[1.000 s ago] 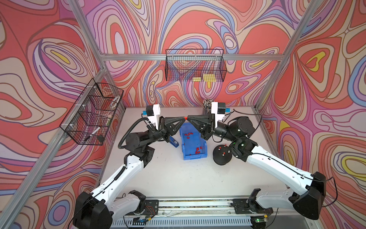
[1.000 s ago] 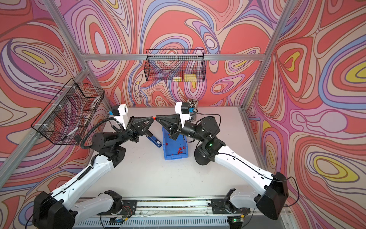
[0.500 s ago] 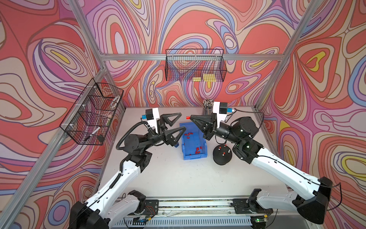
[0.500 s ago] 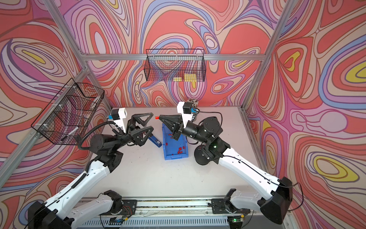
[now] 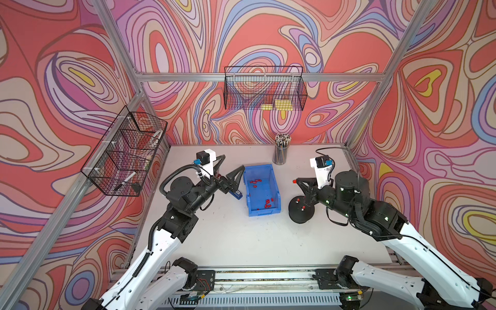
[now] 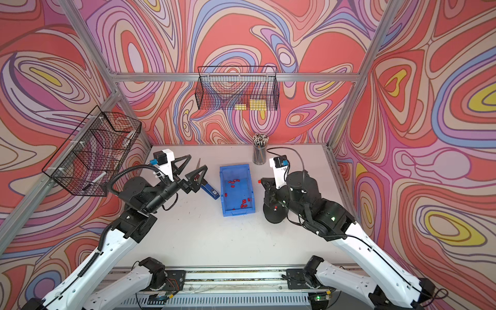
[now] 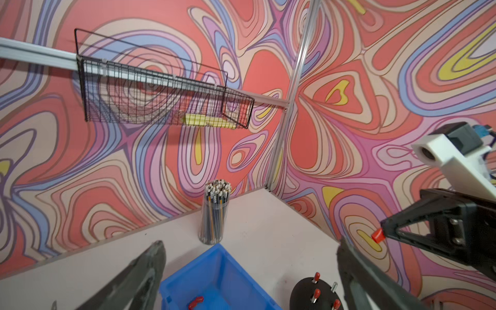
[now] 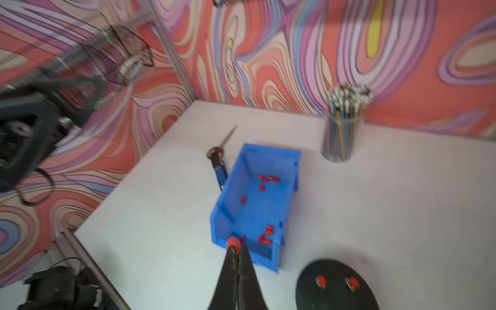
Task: Cover the protruding screws with screw protection sleeves
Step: Attach the screw protection sleeve to the screw.
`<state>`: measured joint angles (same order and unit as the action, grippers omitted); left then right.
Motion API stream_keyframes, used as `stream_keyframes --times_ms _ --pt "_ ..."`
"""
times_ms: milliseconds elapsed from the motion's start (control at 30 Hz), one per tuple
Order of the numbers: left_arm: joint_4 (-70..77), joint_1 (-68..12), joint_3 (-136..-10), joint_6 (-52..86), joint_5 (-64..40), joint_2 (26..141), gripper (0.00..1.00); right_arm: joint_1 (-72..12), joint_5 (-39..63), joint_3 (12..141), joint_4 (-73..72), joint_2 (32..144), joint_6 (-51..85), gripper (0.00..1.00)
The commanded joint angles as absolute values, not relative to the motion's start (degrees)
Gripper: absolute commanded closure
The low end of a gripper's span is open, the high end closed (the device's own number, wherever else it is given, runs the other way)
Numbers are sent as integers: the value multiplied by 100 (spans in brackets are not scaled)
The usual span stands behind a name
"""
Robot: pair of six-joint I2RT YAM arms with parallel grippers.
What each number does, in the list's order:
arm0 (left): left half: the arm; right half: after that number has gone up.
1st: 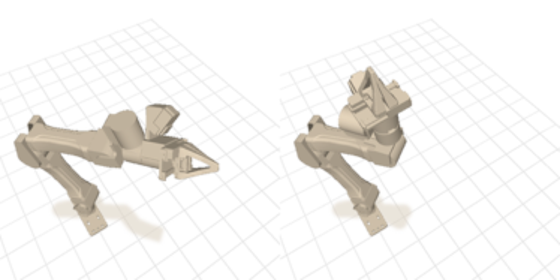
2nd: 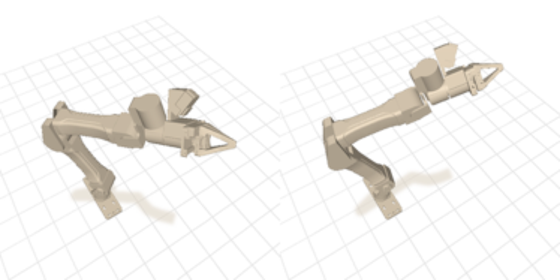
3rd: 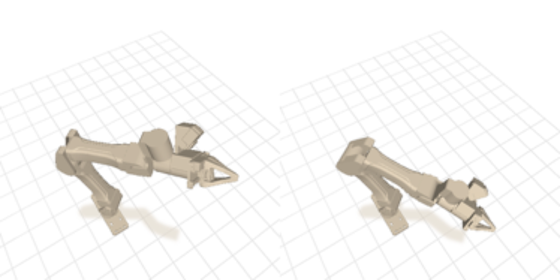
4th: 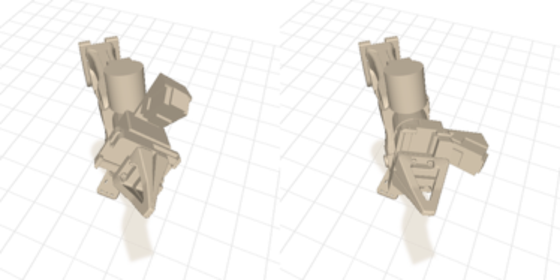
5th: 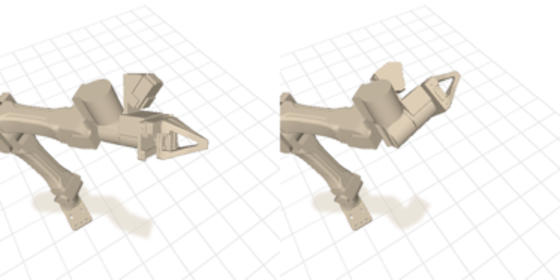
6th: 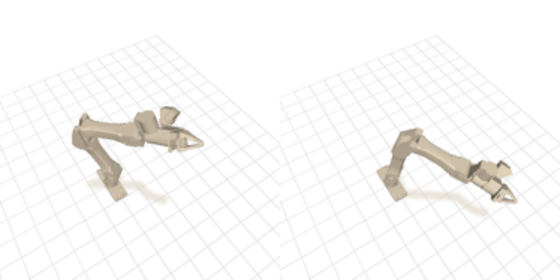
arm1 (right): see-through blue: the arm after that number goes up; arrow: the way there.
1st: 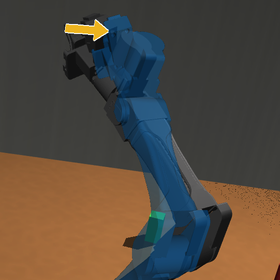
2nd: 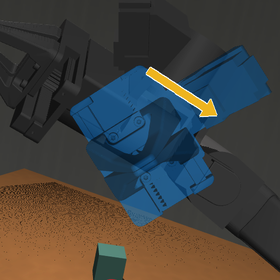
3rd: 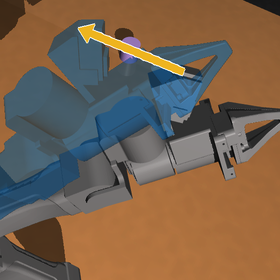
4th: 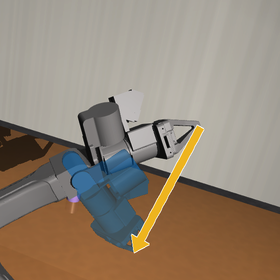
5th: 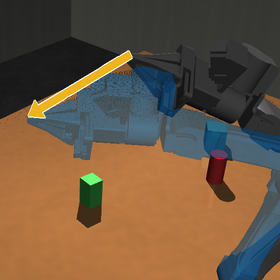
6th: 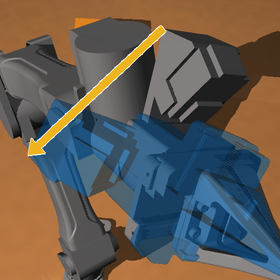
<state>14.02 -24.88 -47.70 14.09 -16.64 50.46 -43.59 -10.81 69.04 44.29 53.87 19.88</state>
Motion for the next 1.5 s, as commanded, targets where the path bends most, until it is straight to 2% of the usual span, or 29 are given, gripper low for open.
stream_keyframes --times_ms 0,167,433,700,1467 --pt "996 -2507 -5005 1138 -1283 5155 1 -4386 -2122 6885 6580 5651 2871 100" --pt "925 -2511 -5045 1169 -1315 5232 1 -4380 -2441 6431 6870 5955 3287 100" --pt "812 -2507 -4964 1200 -1288 5109 1 -4230 -2609 6443 6381 6772 3076 100" --pt "740 -2506 -4931 1134 -1221 5044 1 -3319 -2107 6162 5745 6880 2502 100" --pt "726 -2514 -4940 1165 -1254 5145 1 -3172 -2252 6005 5617 7063 2304 100"
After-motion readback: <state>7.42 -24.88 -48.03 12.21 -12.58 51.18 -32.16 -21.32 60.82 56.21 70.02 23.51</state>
